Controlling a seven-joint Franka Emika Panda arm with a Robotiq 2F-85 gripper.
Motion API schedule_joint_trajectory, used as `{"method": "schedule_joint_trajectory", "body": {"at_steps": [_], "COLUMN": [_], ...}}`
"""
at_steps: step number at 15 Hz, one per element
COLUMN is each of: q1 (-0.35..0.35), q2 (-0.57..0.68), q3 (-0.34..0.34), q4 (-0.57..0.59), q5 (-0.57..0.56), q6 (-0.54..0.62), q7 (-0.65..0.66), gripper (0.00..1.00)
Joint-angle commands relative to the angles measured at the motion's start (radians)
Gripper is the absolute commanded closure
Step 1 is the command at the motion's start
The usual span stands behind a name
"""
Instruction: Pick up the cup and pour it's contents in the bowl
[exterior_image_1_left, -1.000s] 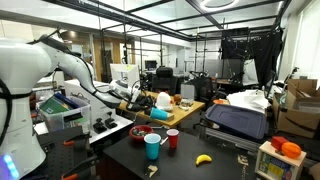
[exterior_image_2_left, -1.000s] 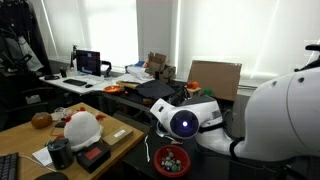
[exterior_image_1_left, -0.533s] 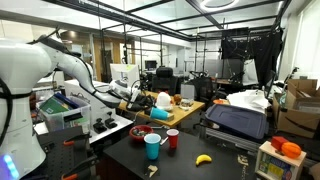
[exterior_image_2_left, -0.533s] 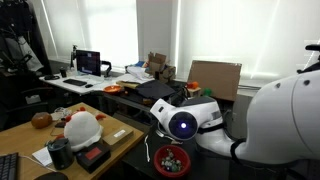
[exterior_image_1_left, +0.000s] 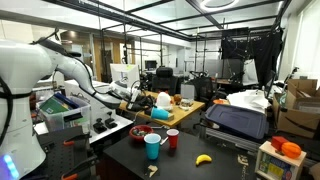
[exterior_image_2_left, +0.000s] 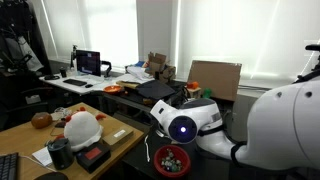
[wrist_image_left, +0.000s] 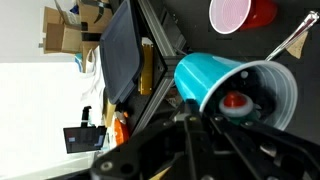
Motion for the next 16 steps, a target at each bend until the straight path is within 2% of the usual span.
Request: {"method": "schedule_joint_trajectory", "body": {"at_steps": [1, 4, 5, 16], "q1": [0.030, 0.043, 0.037, 0.033], "q2": [0.059, 0.089, 0.051, 0.054], "q3": [-0.031, -0.044, -0.043, -0.069], "q4": [0.016, 0.022, 0.011, 0.037], "q5": [-0.011, -0.012, -0.083, -0.315], "q6": [-0.056, -0.068, -0.068, -0.093], "q7": [0.028, 0.037, 0.072, 0.280], "gripper": [0.99, 0.99, 0.99, 0.99]}}
